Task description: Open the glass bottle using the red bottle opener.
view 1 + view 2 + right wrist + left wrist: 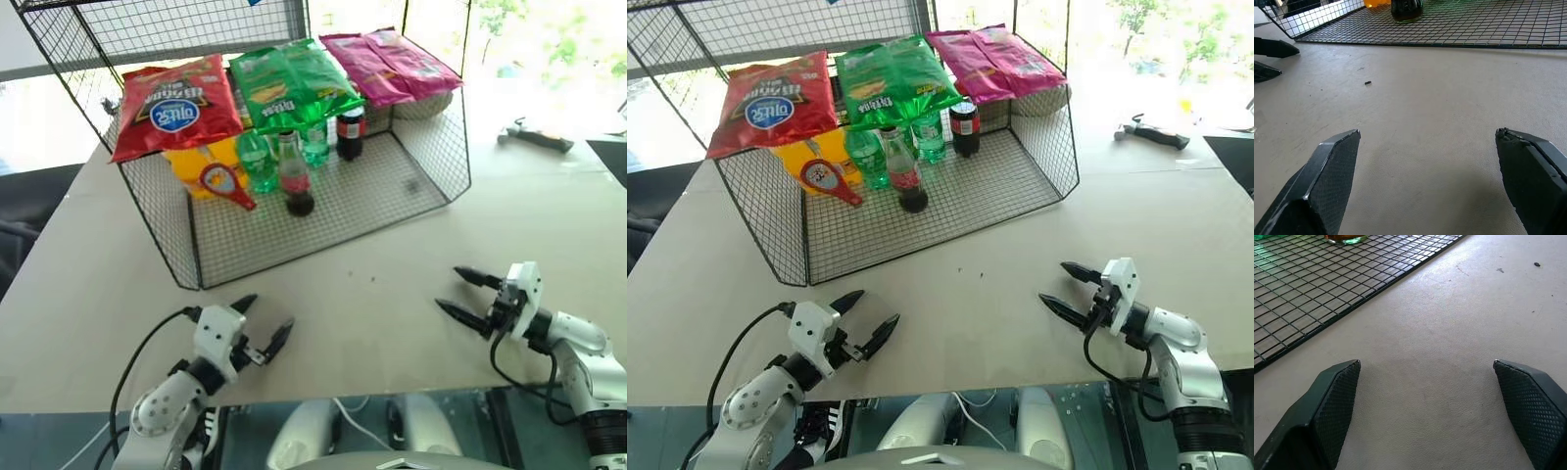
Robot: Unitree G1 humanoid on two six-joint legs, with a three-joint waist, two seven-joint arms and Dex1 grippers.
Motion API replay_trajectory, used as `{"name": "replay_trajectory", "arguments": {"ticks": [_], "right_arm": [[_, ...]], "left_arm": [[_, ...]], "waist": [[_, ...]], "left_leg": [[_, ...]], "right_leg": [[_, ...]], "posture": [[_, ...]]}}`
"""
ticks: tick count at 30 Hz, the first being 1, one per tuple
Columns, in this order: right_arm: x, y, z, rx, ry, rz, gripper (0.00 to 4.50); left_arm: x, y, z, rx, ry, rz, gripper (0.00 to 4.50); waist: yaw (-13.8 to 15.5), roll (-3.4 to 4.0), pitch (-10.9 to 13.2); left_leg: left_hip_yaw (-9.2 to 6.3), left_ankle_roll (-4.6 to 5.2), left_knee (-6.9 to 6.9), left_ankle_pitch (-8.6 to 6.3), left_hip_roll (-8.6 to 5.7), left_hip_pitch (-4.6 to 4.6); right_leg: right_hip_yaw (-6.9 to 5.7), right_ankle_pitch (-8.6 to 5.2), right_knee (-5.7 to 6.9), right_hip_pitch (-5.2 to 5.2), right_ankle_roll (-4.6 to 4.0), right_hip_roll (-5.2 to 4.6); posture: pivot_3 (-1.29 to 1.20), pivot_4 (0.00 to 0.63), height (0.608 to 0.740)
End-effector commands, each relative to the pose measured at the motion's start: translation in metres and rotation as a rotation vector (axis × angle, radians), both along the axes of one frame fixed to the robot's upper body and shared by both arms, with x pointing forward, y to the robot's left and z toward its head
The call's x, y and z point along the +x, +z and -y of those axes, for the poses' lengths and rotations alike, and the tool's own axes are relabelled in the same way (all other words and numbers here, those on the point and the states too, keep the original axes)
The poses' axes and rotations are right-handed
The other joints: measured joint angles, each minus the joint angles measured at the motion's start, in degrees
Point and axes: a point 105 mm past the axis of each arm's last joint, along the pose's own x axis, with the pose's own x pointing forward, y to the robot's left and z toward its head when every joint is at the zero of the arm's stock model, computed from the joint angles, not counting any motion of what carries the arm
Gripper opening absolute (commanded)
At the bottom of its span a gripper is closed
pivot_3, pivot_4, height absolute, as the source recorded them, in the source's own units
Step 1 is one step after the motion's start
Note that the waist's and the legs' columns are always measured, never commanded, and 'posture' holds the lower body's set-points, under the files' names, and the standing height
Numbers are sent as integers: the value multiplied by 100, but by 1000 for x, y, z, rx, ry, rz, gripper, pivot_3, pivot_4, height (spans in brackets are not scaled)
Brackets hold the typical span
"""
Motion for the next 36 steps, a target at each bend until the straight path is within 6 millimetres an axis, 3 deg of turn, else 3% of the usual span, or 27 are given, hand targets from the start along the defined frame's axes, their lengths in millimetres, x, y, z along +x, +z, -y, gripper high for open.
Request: {"name": "replay_trajectory", "arguments": {"ticks": [1, 28, 36], "right_arm": [[0, 11, -1, -1, 19, 47, 4432], [-1, 9, 0, -5, 17, 51, 4432], [-2, 9, -8, -40, 64, 69, 4432]], "left_arm": [[-2, -4, 2, -10, -3, -22, 4500], [3, 2, 6, -59, -15, 3, 4500], [16, 13, -2, -71, 27, 58, 4500]], "waist": [[1, 0, 0], [69, 0, 0], [94, -1, -1]], "left_leg": [[0, 0, 0, 0, 0, -1], [-3, -5, 2, 3, -1, -4], [-2, -23, 4, 14, -1, -4]], "right_leg": [[0, 0, -1, 0, 0, 0], [-7, 14, -6, 1, -21, 0], [-8, 14, -5, 0, -22, 1]], "posture": [[0, 150, 735], [0, 150, 735], [0, 150, 735]]}}
